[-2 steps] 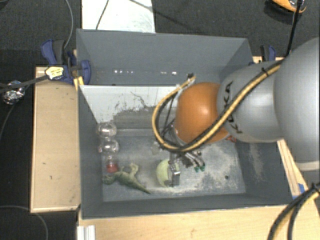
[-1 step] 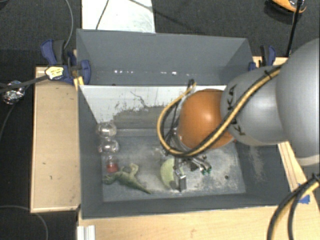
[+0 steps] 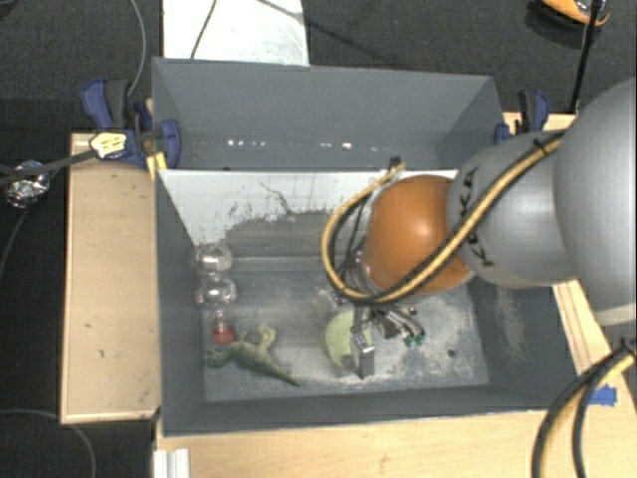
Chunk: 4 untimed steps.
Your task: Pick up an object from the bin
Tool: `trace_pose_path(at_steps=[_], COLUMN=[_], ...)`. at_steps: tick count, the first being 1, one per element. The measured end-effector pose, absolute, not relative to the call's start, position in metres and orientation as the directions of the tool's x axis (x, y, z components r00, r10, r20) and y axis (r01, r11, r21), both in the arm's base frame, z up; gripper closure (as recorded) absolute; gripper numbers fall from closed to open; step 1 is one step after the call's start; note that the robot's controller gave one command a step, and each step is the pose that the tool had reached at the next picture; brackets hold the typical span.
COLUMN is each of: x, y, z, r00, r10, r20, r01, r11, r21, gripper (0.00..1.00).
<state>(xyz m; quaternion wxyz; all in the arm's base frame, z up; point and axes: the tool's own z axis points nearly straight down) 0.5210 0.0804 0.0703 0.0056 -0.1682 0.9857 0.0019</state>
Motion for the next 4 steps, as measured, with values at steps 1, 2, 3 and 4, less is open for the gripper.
trace_pose_path(at_steps=[1,2,3,4], x=[0.523,0.525,0.536,0.550], y=[0.063,0.052,0.036,0.019], z=[0.071,0.071,0.075,0.073], r00=[-0.938,-0.868,-0.905,-0.894], r10=[-0.346,-0.496,-0.426,-0.448], r20=[-0.012,-0.017,-0.016,-0.019], r01=[-0.346,-0.496,-0.426,-0.448], r11=[0.938,0.868,0.905,0.894], r21=[0.001,-0.002,0.000,-0.001], gripper=[0.00,0.00,0.00,0.00])
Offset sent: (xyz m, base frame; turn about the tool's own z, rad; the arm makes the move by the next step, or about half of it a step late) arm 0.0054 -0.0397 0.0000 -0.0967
